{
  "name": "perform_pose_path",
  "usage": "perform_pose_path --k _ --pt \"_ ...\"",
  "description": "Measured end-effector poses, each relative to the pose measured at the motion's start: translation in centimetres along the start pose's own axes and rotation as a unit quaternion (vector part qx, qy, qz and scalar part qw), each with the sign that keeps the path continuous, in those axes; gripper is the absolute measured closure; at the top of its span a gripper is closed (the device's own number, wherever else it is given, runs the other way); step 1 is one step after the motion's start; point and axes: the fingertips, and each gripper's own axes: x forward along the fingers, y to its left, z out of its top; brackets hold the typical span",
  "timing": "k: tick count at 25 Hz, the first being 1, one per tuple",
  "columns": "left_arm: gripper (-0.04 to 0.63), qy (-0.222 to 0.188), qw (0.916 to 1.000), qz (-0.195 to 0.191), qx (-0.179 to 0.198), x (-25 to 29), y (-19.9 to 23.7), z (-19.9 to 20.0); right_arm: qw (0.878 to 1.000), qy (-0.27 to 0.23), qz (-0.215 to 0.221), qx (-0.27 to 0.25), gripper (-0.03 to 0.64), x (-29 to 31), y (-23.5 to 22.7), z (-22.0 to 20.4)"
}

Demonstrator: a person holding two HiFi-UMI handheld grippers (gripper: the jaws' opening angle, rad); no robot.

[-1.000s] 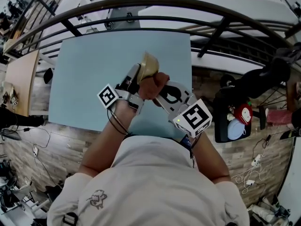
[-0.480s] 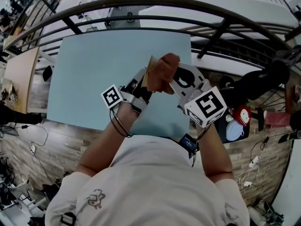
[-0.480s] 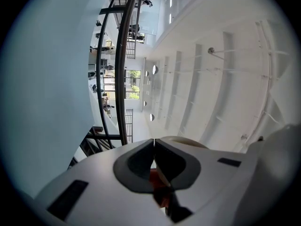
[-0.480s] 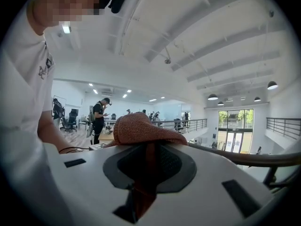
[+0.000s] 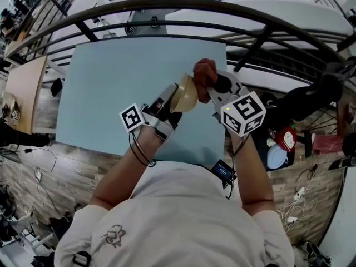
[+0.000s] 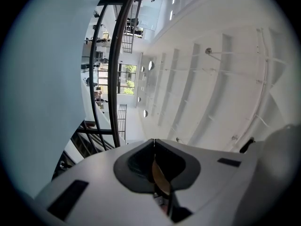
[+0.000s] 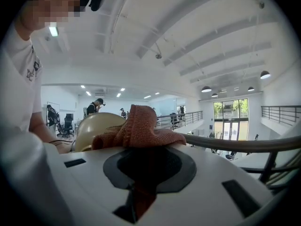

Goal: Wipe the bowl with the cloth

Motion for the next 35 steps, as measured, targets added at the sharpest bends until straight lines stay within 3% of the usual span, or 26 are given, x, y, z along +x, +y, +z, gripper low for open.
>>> perform_pose_path --k 7,12,18,23,28,35 --pt "0.578 0.018 0.9994 -0.028 -0.004 1.8 -1.2 -0.7 0.999 0.018 0.007 0.032 0.555 1.0 0.5 -3.1" --pt "0.578 0.008 0.999 -0.01 0.042 2.3 -1.5 0.7 0.998 0.039 0.03 0.039 0.554 1.4 2.9 -5.2" --pt "0.578 -0.028 0.9968 0.029 0.069 1.8 -0.6 3.1 0.997 0.041 0.052 0.041 0.554 1.3 5.9 -5.7" --pt "0.578 -0.058 0.9928 0.058 0.087 1.2 0.6 4.8 0.996 0.036 0.076 0.032 0.554 0.5 8.0 -5.0" --pt "0.578 -0.062 0.99 0.078 0.099 0.5 1.4 5.2 0.995 0.009 0.093 0.021 0.554 -0.5 9.5 -2.4" --pt "0.578 -0.044 0.9939 0.065 0.078 0.4 1.5 3.5 0.996 -0.027 0.084 -0.002 0.554 -2.0 8.3 1.4"
